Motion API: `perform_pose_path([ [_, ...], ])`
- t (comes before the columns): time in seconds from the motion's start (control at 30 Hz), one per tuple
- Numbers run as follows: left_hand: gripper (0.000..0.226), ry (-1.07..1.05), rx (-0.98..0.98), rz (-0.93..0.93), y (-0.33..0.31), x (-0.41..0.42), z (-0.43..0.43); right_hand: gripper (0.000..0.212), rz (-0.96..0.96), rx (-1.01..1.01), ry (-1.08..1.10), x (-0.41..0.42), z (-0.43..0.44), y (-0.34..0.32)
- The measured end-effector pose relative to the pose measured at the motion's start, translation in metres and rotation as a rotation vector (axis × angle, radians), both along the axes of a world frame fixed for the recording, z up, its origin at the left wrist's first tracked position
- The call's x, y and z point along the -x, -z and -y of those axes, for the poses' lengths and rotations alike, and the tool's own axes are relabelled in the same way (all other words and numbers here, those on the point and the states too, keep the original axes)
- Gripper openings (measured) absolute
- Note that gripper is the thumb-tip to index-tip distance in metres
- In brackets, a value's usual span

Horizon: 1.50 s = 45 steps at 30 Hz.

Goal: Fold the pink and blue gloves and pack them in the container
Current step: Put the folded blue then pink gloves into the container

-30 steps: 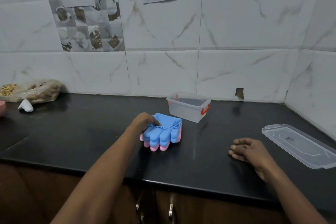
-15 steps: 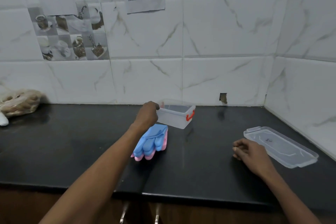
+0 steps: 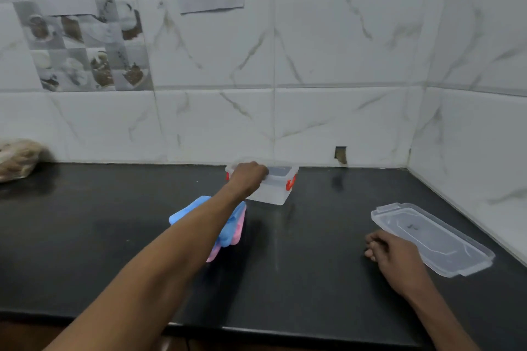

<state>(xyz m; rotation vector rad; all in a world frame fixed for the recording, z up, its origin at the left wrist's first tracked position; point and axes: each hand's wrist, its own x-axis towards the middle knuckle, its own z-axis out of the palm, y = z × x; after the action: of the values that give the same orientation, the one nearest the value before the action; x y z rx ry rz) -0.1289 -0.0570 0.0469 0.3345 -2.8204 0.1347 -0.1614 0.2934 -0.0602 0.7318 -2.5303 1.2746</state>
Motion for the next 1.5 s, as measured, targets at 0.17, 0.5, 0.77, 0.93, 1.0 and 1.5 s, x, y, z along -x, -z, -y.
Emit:
perform_pose_path([
  [0.17,0.047,0.15,-0.022,-0.049,-0.013,0.004,-0.073,0.021,0.006,0.133,0.033,-0.003,0.0,-0.003],
  [0.5,0.037,0.225,0.044,-0.059,0.03,-0.046,-0.146,0.021,0.114,0.186,0.075,-0.016,-0.007,-0.013],
  [0.77,0.04,0.248,-0.023,-0.058,0.033,-0.054,-0.149,0.021,0.142,0.157,0.082,-0.022,-0.009,-0.019],
  [0.93,0.041,0.212,-0.355,-0.175,0.006,-0.065,-0.125,0.019,0.157,0.162,0.1,-0.015,-0.011,-0.013],
  [1.0,0.029,0.133,-0.436,-0.329,-0.01,-0.076,-0.083,0.019,0.144,0.147,0.107,-0.012,-0.01,-0.011],
  [1.5,0.047,-0.044,-0.164,0.607,0.001,-0.054,0.075,0.026,0.136,0.152,0.118,-0.003,-0.003,-0.007],
])
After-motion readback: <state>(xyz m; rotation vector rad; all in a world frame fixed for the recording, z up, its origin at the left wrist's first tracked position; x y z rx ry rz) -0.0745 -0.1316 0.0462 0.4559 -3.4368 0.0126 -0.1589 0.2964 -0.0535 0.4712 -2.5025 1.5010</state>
